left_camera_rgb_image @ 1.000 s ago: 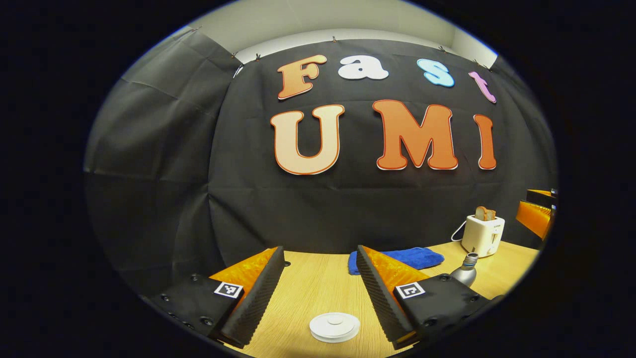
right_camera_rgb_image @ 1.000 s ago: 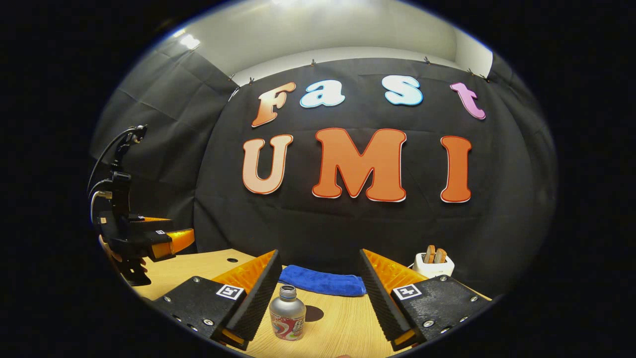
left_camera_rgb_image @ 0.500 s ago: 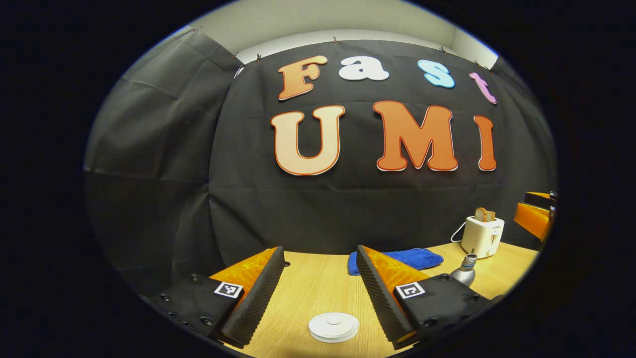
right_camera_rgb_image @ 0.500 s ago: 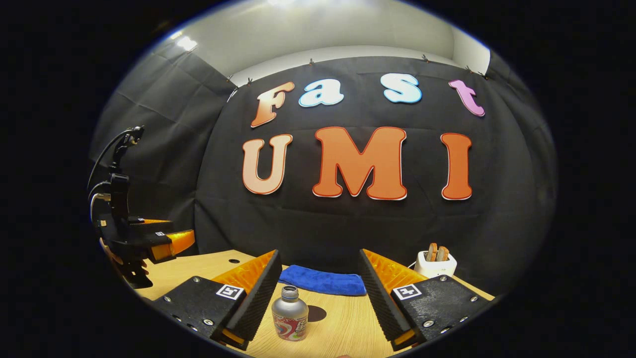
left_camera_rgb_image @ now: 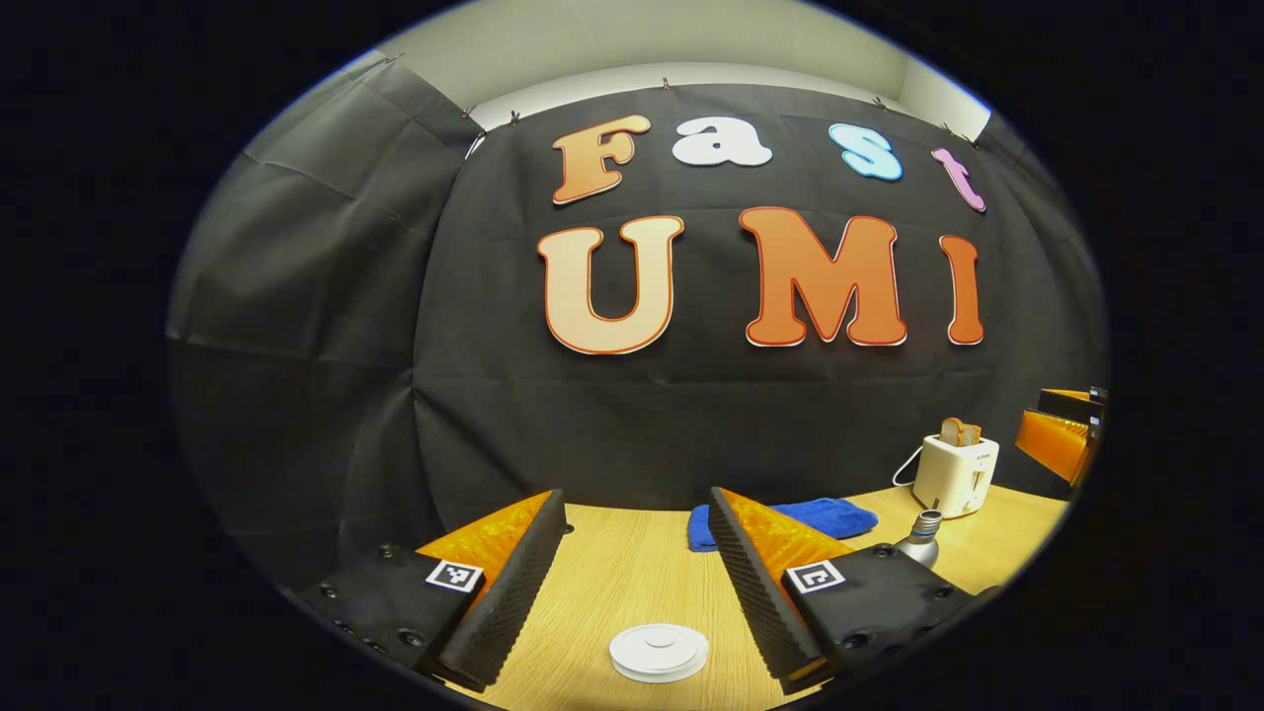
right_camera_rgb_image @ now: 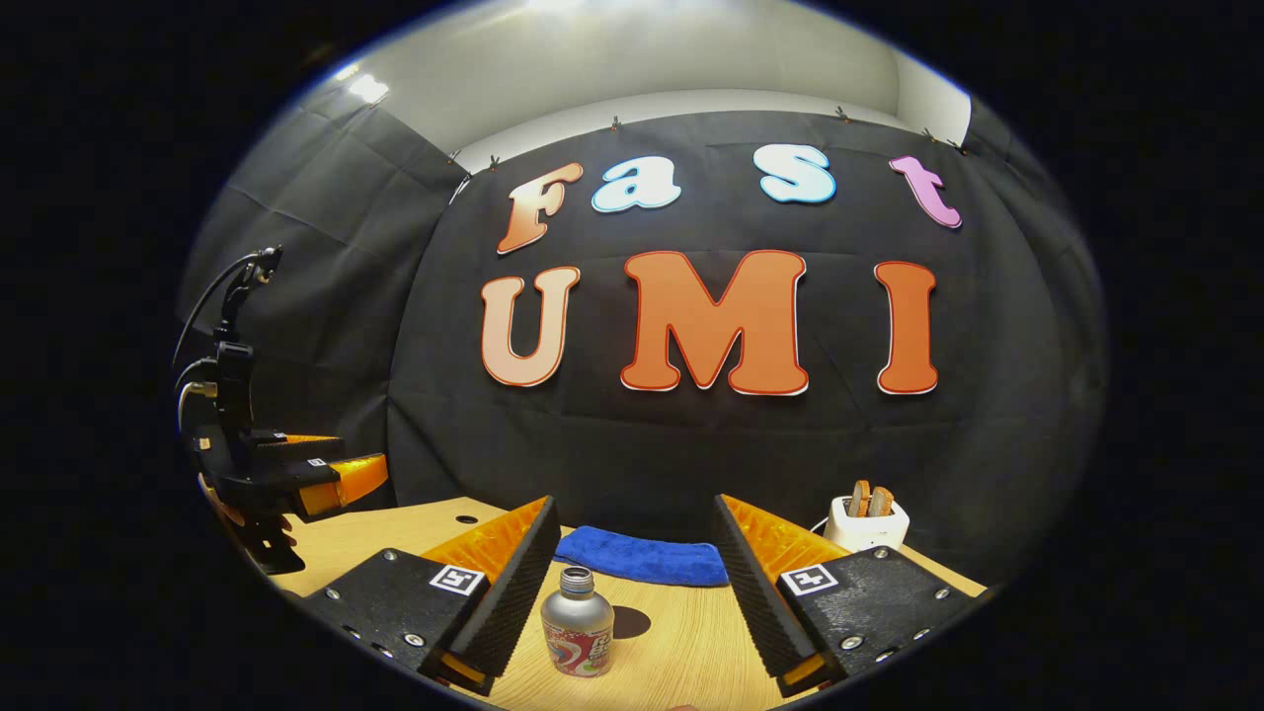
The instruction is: Open the teacup lid with one hand, grasp the water bottle and pour water into the teacup with the other hand; after pouring, place the water bottle on the coaster and then close the teacup lid.
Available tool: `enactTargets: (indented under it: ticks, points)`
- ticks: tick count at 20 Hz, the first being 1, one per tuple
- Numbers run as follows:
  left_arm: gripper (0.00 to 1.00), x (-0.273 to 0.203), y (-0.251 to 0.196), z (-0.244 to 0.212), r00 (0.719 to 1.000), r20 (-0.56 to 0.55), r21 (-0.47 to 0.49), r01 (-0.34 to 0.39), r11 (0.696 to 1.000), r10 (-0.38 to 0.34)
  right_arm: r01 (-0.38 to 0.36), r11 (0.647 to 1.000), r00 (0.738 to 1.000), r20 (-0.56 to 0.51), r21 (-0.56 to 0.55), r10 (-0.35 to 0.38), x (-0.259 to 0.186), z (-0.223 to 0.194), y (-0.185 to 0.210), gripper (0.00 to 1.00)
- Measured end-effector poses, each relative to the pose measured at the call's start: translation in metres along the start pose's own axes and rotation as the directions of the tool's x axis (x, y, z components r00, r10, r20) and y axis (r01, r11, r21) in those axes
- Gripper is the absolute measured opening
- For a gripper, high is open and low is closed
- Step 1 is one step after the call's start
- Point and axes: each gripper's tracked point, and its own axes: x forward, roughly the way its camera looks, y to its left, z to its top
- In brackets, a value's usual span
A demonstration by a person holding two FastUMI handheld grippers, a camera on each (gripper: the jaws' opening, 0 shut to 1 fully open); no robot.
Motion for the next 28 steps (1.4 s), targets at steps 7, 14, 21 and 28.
enactTargets:
  ticks: [7, 14, 21, 28]
  points:
    - [0.97, 0.004, 0.008, -0.025, 0.998, -0.061, -0.017, 0.004, 1.0, -0.005, -0.027, 1.0, 0.998, -0.055, 0.007, 0.028, -0.001, -0.026, 0.013, 0.93]
    - [0.94, 0.007, 0.018, -0.077, 0.988, -0.155, -0.026, -0.003, 1.0, -0.001, -0.065, 0.998, 0.984, -0.165, 0.014, 0.067, 0.0, -0.077, 0.031, 0.94]
    - [0.96, 0.013, 0.007, -0.125, 0.968, -0.24, -0.041, 0.064, 0.997, -0.072, -0.078, 0.997, 0.963, -0.256, 0.029, 0.083, 0.007, -0.119, 0.04, 0.94]
    - [0.93, 0.016, -0.007, -0.165, 0.941, -0.321, 0.02, 0.117, 0.993, -0.104, -0.096, 0.995, 0.935, -0.339, 0.038, 0.103, 0.012, -0.158, 0.049, 0.94]
